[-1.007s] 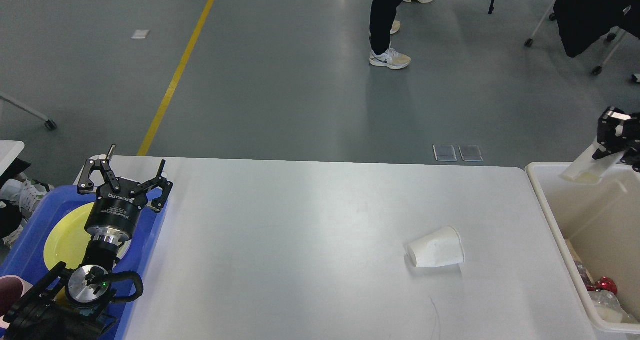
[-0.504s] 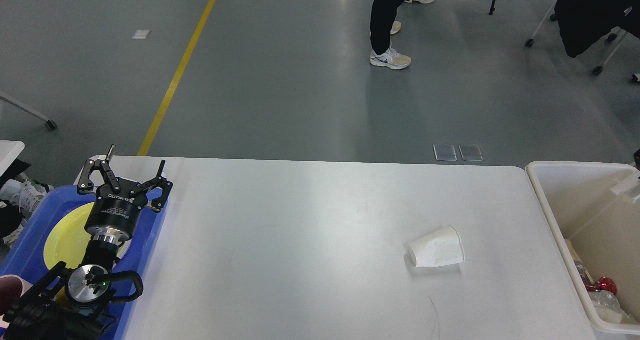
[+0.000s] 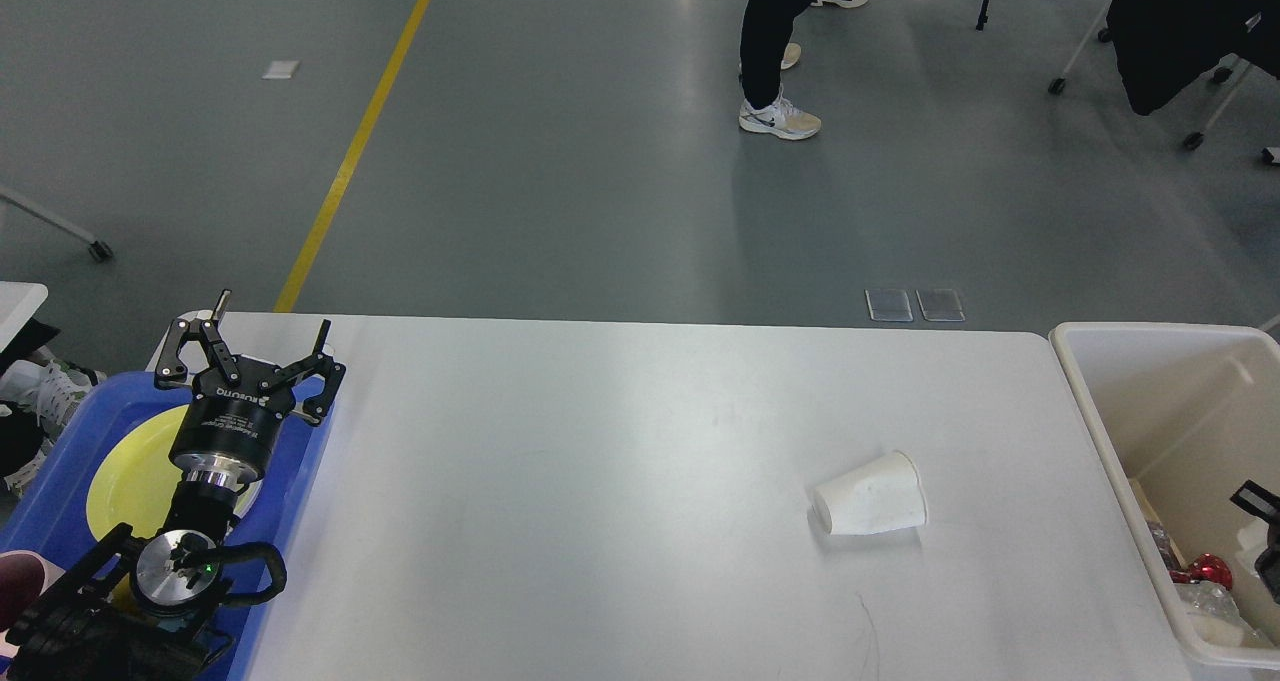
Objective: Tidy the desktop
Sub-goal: 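Release the cup in the bin and raise the right gripper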
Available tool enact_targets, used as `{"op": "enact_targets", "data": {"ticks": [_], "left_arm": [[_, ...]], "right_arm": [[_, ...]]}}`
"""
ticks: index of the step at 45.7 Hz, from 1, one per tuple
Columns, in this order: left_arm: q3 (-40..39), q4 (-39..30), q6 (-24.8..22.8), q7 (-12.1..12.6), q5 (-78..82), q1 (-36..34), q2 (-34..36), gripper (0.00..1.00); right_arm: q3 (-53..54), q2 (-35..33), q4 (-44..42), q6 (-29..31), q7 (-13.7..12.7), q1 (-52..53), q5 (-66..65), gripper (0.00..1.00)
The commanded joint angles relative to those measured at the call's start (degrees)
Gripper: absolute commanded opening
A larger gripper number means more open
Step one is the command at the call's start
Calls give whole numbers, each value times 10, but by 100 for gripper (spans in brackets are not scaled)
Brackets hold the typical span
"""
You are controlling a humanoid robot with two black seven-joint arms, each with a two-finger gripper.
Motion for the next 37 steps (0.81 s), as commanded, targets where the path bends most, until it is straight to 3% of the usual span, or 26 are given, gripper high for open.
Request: {"op": "enact_targets", "data": {"ticks": [1, 23, 24, 25, 28, 29, 37], "left_arm": [[0, 0, 0, 0, 0, 0, 0, 96], [0, 0, 0, 0, 0, 0, 0, 96], [0, 1, 0, 0, 0, 0, 0, 96], [0, 0, 0, 0, 0, 0, 0, 96], [0, 1, 0, 0, 0, 0, 0, 96], [0, 0, 0, 0, 0, 0, 0, 96], [0, 1, 0, 0, 0, 0, 0, 96]], "right_arm": [[1, 10, 0, -8, 0, -25, 0, 0], [6, 44, 0, -9, -1, -36, 4, 0], [6, 44, 0, -9, 0, -36, 4, 3], [5, 44, 0, -10, 0, -35, 4, 21], [4, 42, -1, -27, 1, -33, 4, 93], [3, 43, -1, -36, 0, -32, 4, 100], [3, 46, 4, -66, 2, -34, 2, 100]]}}
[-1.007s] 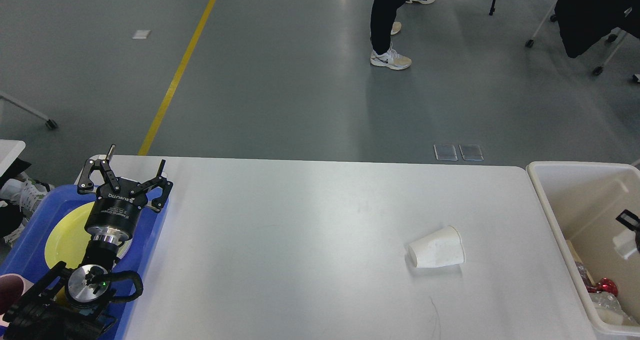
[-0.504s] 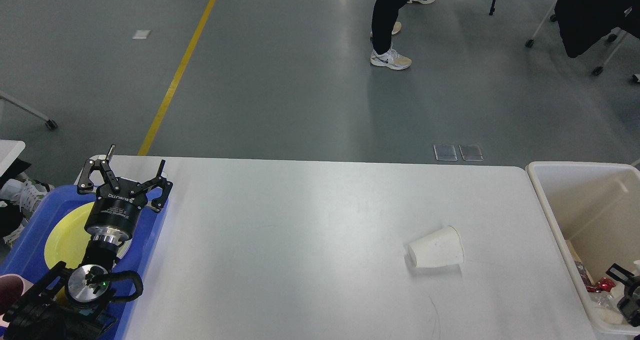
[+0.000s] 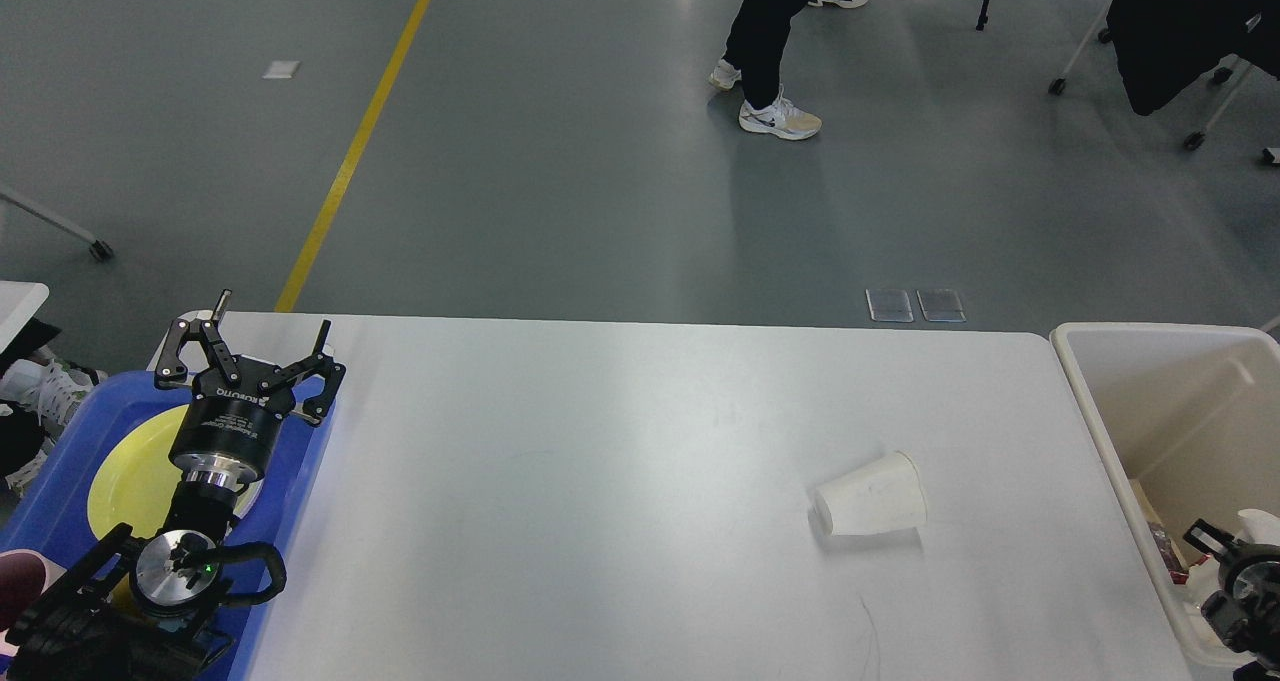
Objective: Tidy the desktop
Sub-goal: 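Release the cup in the bin and raise the right gripper, then move the right gripper over the last white cup and lower it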
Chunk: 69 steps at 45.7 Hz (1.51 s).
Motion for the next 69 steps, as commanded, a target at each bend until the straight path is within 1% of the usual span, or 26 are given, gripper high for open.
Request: {"op": "enact_targets", "data": {"ticks": [1, 8, 14, 17, 20, 25, 29, 33, 37, 43, 47, 54, 57, 61, 64, 69], "left_arm": [[0, 0, 0, 0, 0, 0, 0, 96], [0, 0, 0, 1, 0, 0, 0, 96], [0, 0, 0, 1, 0, 0, 0, 96], [0, 0, 0, 1, 0, 0, 0, 96], [0, 0, 0, 1, 0, 0, 0, 96], [0, 0, 0, 1, 0, 0, 0, 96], [0, 0, 0, 1, 0, -1, 0, 96], [0, 0, 0, 1, 0, -1, 0, 96], [0, 0, 0, 1, 0, 0, 0, 96], [0, 0, 0, 1, 0, 0, -1, 96], [0, 0, 0, 1, 0, -1, 0, 96], [0, 0, 0, 1, 0, 0, 0, 96], [0, 0, 0, 1, 0, 0, 0, 96], [0, 0, 0, 1, 0, 0, 0, 96], [0, 0, 0, 1, 0, -1, 0, 96], [0, 0, 0, 1, 0, -1, 0, 96]], "right_arm": [[2, 1, 6, -10, 1, 4, -2, 100], [3, 0, 10, -7, 1, 12, -2, 100], [3, -7, 17, 11, -3, 42, -4, 100], [-1, -24, 30, 45, -16, 72, -6, 100], [-3, -41, 48, 92, -31, 114, -6, 100], [-13, -59, 90, 161, -46, 202, -9, 100], [-36, -70, 161, 190, -56, 286, -37, 100], [-75, -75, 292, 205, -59, 405, -96, 100], [-111, -73, 410, 207, -59, 514, -117, 100], [-159, -56, 543, 240, -59, 670, -117, 100], [-171, -34, 592, 293, -59, 755, -116, 100], [-180, -20, 642, 438, -59, 902, -113, 100], [-180, -11, 665, 487, -59, 954, -112, 100], [-178, 7, 699, 527, -59, 1011, -111, 100], [-172, 11, 736, 547, -59, 1044, -108, 100], [-159, 8, 804, 555, -59, 1098, -107, 100]]}}
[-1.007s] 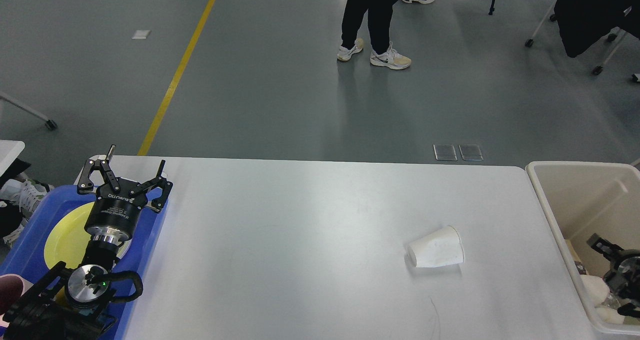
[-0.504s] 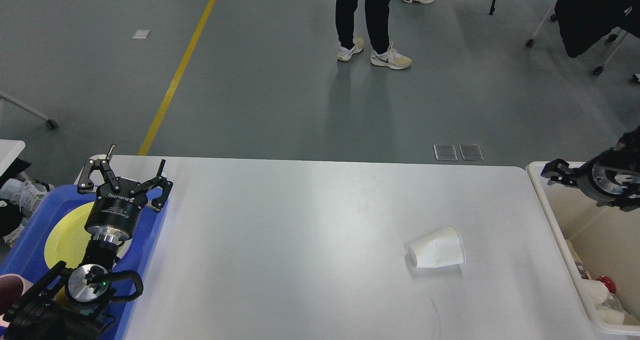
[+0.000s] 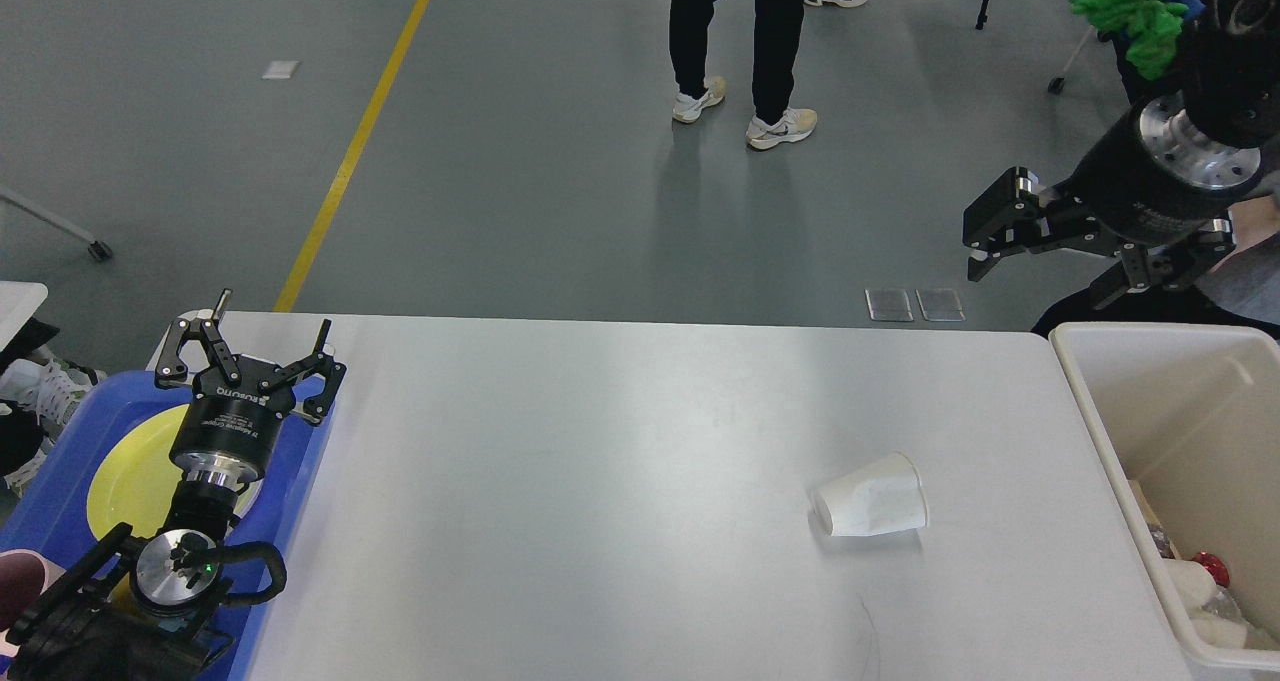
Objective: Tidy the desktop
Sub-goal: 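Move the right gripper over the last white cup and lower it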
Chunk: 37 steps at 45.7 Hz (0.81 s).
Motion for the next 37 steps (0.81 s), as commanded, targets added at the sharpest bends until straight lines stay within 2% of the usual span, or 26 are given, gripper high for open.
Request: {"op": "enact_targets", "data": {"ticks": [1, 7, 28, 37], "left_arm": [[0, 0, 0, 0, 0, 0, 0, 96], [0, 0, 0, 0, 0, 0, 0, 96], [0, 0, 0, 0, 0, 0, 0, 96], [0, 0, 0, 0, 0, 0, 0, 96]], "right_arm": [[21, -2, 77, 14, 0, 60, 2, 100], [43, -8, 120, 10, 0, 82, 2, 100], [40, -5, 108, -17, 0, 46, 26, 100], [40, 2, 85, -82, -3, -14, 38, 100]]}}
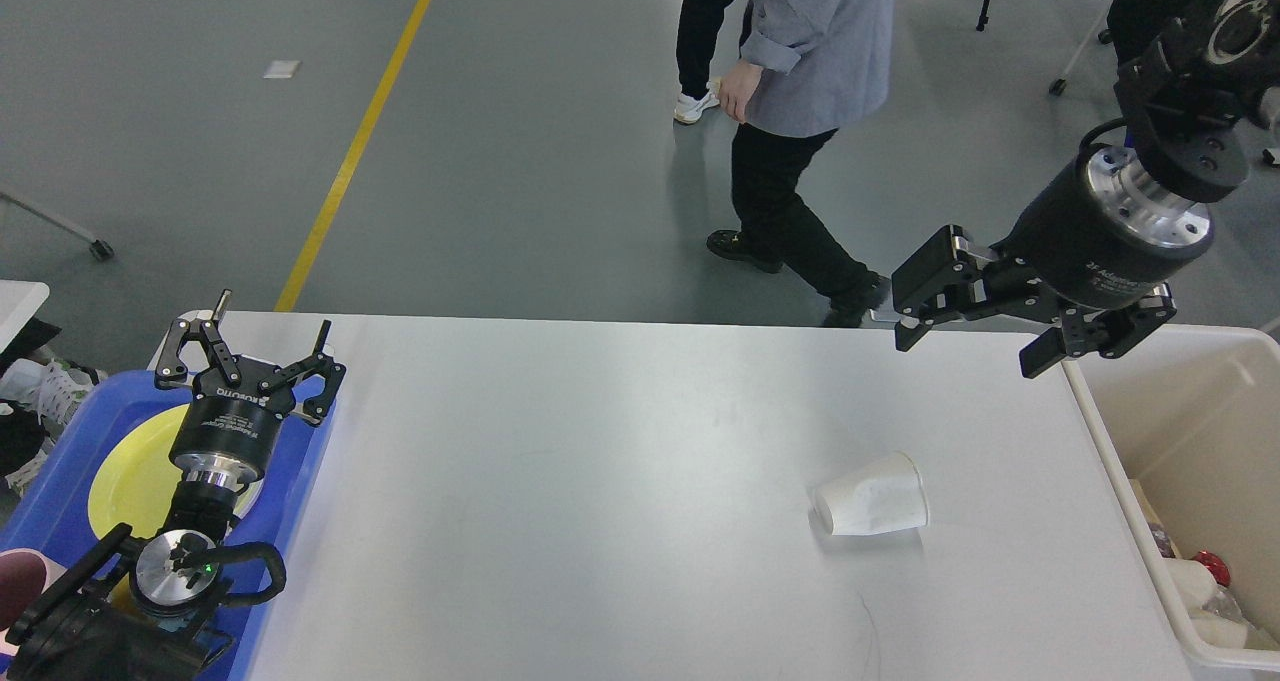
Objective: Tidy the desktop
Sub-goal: 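Move the right gripper over the last white cup and lower it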
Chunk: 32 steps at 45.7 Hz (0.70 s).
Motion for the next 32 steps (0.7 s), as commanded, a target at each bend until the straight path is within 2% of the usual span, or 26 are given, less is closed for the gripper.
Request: {"op": "enact_targets", "data": {"ticks": [1, 3, 8, 12, 21, 24, 27, 32], "left_arm": [[0, 0, 0, 0, 0, 0, 0, 96], [0, 0, 0, 0, 0, -1, 0, 96], [0, 0, 0, 0, 0, 0, 0, 96], [0, 0, 0, 0, 0, -1, 0, 96], [0, 0, 0, 0, 0, -1, 0, 96], [0, 0, 0, 0, 0, -1, 0, 96], [0, 0, 0, 0, 0, 0, 0, 96], [0, 0, 0, 0, 0, -1, -1, 96]], "right_arm": [[0, 6, -25, -49, -5, -55, 20, 100], [-2, 10, -39, -63, -13, -81, 60, 100], [-4, 35, -81, -91, -68, -157, 170, 100], [0, 45, -88, -118, -88, -193, 236, 100], [2, 40, -97, -170, -98, -243, 443, 100], [7, 45, -100, -215, -97, -285, 501, 100], [35, 46, -100, -266, -96, -326, 506, 100], [96, 55, -104, -384, -95, -399, 498, 100]]}}
